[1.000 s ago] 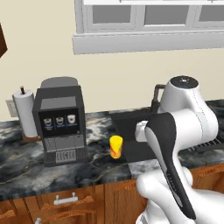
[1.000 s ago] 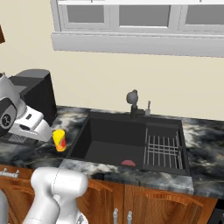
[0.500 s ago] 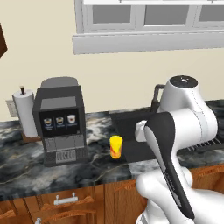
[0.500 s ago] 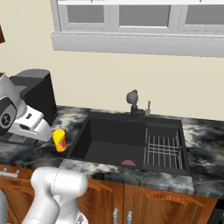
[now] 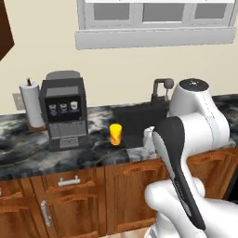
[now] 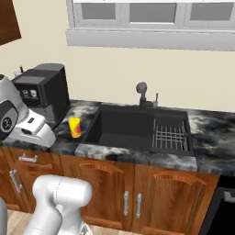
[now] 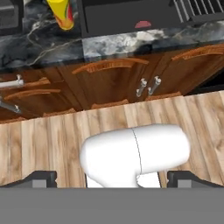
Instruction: Pick the cup and bowl from the counter and place them on the counter next to the sink.
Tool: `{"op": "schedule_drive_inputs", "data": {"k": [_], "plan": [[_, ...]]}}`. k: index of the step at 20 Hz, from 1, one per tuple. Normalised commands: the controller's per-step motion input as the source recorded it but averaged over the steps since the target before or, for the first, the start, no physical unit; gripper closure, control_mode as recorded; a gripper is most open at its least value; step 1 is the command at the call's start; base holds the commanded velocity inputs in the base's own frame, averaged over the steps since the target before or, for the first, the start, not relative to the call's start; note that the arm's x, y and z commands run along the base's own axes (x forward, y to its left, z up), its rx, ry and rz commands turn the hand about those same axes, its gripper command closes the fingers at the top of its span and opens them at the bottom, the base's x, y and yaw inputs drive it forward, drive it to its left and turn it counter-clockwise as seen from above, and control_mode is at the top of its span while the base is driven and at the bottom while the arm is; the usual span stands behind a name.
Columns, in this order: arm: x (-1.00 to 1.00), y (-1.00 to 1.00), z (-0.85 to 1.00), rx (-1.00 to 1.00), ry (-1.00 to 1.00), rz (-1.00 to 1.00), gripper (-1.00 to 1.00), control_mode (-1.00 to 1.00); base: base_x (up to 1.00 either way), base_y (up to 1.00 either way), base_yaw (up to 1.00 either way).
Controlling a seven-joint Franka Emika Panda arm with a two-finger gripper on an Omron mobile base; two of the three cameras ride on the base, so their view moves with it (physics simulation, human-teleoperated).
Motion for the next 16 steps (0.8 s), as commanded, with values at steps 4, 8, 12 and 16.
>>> {"op": "schedule_drive_inputs", "data": {"k": [4, 8, 12, 16], "plan": [[0.00, 0.00, 0.00, 0.00, 0.00, 0.00, -1.00, 1.00, -0.20, -0.02, -0.46], [0.00, 0.00, 0.00, 0.00, 0.00, 0.00, -1.00, 1.00, 0.02, 0.00, -0.94], [0.00, 0.00, 0.00, 0.00, 0.00, 0.00, -1.00, 1.00, 0.02, 0.00, -1.00], [0.00, 0.00, 0.00, 0.00, 0.00, 0.00, -1.00, 1.00, 0.03, 0.01, -1.00]]}}
